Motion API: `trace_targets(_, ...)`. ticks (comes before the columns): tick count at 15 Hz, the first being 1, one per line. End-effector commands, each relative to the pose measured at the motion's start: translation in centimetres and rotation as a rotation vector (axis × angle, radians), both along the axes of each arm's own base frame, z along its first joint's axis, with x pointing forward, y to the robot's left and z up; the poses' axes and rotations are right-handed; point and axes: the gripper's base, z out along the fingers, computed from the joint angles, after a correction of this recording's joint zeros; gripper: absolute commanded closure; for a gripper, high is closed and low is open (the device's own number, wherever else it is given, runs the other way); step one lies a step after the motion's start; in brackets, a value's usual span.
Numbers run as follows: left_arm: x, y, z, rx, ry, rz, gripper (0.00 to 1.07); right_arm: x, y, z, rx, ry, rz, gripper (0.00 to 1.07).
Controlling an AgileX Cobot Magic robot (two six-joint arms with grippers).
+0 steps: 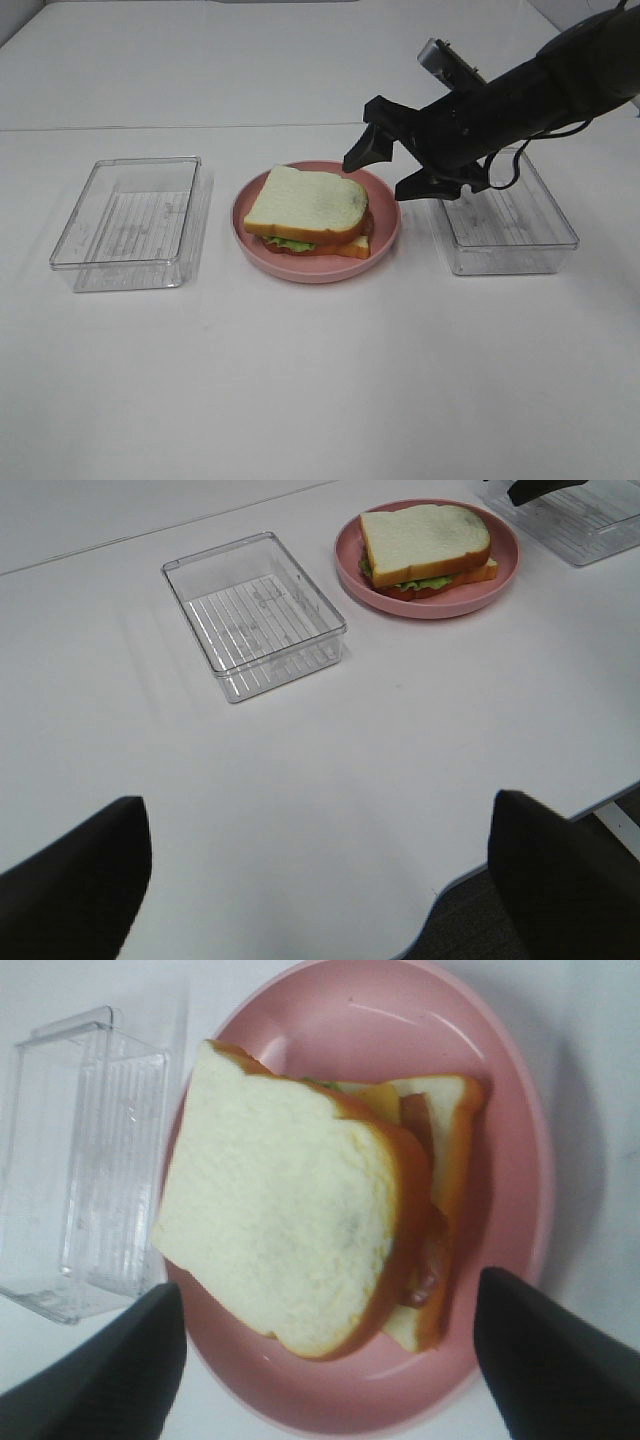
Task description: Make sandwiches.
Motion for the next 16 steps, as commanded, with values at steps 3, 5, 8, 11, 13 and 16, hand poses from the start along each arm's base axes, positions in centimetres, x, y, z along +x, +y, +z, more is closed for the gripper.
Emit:
trace_targets(3,-0.3,0.1,0.0,-0.015,-0.029,-0.001,0.2,-2.6,-2.3,5.5,-0.273,-0.044,0.104,0.32)
trace_targets(5,-0.3,0.1,0.0,-0.015,-0.029,-0.001,0.2,-5.0,-3.5,8.4,-0.385,-0.019,0.173,0.32)
trace_targets(8,-0.3,0.1,0.0,-0.014,-0.029,-0.001,0.2,-9.1,-5.1,12.1,-0.485,0.049,0.252,0.32)
trace_targets(11,-0.3,0.1,0.0,-0.014,-0.029,-0.001,0.2,-12.5,-6.2,13.9,-0.509,0.017,0.231,0.32)
trace_targets(13,-0.3,0.1,0.0,-0.014,-0.029,-0.001,0.2,-16.1,-7.2,14.5,-0.523,-0.002,0.213,0.32)
trace_targets(16,-0.3,0.1,0.0,-0.014,-0.029,-0.001,0.2,-23.6,-9.2,13.9,-0.547,-0.02,0.223,0.32)
